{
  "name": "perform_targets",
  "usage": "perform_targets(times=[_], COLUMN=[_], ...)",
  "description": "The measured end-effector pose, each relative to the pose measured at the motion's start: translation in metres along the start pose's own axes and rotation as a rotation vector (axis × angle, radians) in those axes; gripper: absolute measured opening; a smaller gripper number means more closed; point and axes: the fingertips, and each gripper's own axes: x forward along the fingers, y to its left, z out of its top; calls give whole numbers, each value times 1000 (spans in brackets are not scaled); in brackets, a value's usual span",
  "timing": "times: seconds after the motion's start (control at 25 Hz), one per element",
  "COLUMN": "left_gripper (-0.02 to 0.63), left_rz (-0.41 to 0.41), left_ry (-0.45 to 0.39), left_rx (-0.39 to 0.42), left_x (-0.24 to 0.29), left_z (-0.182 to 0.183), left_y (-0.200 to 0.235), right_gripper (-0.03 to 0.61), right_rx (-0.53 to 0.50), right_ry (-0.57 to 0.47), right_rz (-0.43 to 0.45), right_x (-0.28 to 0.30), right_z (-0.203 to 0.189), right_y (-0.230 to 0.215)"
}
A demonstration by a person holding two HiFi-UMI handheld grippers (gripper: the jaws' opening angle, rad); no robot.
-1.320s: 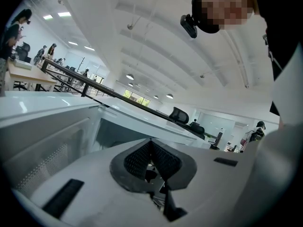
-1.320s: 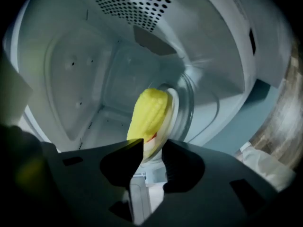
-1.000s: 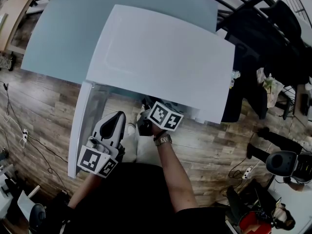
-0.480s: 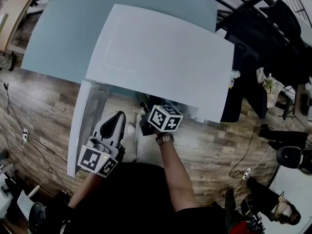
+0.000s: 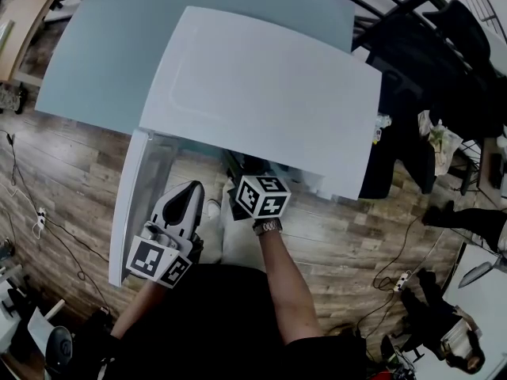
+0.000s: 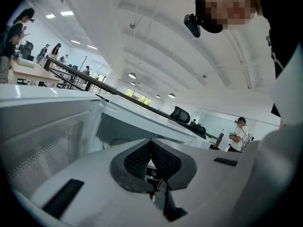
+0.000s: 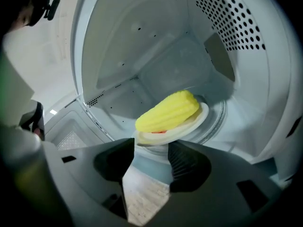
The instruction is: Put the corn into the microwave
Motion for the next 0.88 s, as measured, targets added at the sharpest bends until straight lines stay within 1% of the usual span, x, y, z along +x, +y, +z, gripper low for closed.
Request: perform_targets(times=[0.16,0.32,0.4,0.48,0.6,0.64,0.88], left_gripper=[2,2,2,2,2,2,2], left_rz=[0,-3,-5,-7,-7,-7,-9], left_ry=[1,-1,-1,1,2,2,2], left_rx=[1,0,2,3,3,3,5], left_x=[1,2,3,3,2,2,1], left_z=[0,1,-1,-2,-3,-4,-4], left_y=[-1,-2,-3,-4,-5,-5,-5], right_gripper=[204,174,136,95,57,8,8], right_rx=[0,74,127,175,204,205,240], right_ry=[-1,13,15,9,15,21,3], right_rz=[-65,-133,-164,-177,-185,-190,-183], right_x=[-2,-3,-5,-7,-10,-11,-14], right_z=[0,1,0,0,-3,-5,-6], right_y=[-7,-15,-21,-27,-33,-35,-38])
